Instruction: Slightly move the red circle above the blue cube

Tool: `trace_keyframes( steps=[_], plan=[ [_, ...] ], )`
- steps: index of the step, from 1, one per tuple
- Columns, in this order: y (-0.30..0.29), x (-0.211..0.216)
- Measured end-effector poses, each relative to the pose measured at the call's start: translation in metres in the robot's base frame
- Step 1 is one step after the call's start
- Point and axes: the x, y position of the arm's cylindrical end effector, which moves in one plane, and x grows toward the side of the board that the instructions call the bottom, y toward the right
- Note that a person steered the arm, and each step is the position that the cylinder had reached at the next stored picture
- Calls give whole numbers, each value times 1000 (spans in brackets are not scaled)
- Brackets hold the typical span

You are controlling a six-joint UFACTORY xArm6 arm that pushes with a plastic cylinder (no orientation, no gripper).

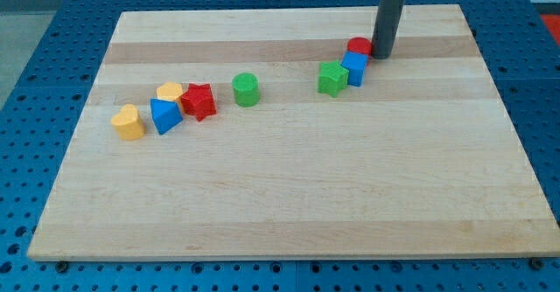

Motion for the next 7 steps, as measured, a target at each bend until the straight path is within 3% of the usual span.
trace_keyframes(
  steps=[7],
  plan=[
    [-5, -10]
  ],
)
